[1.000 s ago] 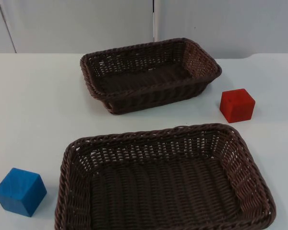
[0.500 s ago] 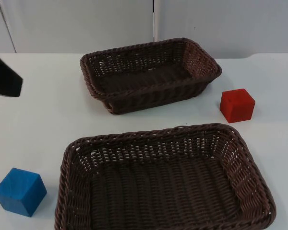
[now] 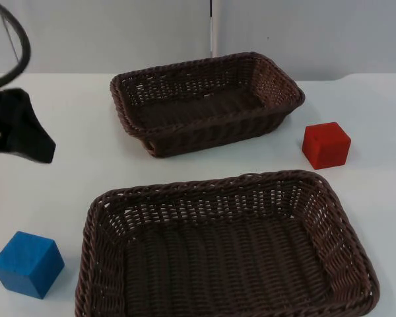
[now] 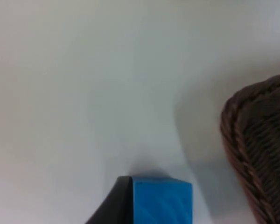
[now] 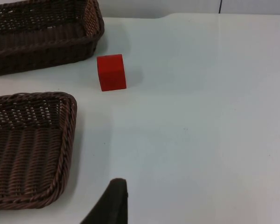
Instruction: Pick up one cube with the left hand and place it into the upper basket. Pick up one cube with the right hand and place it into the lower basket.
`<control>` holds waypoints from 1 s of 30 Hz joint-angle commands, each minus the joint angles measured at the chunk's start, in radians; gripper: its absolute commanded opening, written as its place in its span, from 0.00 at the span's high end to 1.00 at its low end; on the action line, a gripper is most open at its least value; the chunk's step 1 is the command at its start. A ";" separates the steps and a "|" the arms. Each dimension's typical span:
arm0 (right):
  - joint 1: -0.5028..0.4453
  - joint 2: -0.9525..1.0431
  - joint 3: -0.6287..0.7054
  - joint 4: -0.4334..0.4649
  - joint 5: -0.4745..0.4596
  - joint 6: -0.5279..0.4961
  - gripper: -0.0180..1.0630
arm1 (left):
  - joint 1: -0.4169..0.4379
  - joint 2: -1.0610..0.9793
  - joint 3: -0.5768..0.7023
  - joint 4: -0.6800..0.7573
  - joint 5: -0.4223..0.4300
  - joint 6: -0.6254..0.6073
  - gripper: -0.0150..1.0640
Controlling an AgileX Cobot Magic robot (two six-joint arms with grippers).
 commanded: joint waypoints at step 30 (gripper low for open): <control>-0.004 -0.003 0.002 -0.008 -0.003 -0.012 0.01 | -0.030 0.298 -0.006 0.053 -0.058 -0.163 0.13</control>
